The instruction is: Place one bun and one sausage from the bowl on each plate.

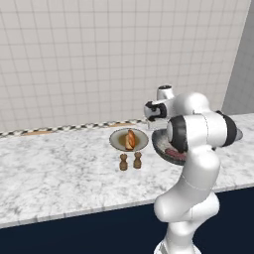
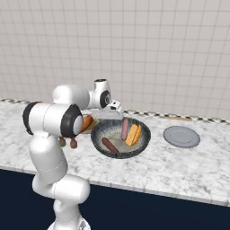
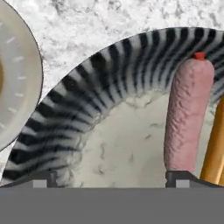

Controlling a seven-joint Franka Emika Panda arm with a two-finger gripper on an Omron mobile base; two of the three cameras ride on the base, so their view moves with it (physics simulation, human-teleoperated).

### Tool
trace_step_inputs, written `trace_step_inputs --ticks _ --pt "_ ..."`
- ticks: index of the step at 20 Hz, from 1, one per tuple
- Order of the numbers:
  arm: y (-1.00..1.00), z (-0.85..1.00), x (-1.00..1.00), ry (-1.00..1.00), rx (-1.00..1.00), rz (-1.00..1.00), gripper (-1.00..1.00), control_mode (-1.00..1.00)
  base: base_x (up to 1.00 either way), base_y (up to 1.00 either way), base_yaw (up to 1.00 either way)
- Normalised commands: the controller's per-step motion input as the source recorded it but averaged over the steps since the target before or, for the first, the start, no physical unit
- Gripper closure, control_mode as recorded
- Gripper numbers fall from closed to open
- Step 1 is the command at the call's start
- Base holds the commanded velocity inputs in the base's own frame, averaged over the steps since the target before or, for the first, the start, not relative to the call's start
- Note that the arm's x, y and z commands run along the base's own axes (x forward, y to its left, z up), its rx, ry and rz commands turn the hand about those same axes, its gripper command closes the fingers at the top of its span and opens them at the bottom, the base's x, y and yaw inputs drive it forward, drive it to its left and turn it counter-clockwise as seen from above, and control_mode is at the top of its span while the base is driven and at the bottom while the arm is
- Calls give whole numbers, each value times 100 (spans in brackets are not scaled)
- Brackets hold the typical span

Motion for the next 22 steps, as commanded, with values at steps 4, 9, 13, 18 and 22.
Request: trace_step_inputs --ticks 4,9,13,18,22 --pt "-92 -65 0 4 -2 3 -100 -100 0 0 0" --pt "-46 -26 20 0 0 -12 -100 -100 0 0 0" --pt "0 -16 45 -2 0 -5 -100 -100 0 0 0" --pt "-4 -31 3 0 0 -4 -100 -100 0 0 0" --pt "-3 -11 0 -1 0 0 100 -100 0 0 0"
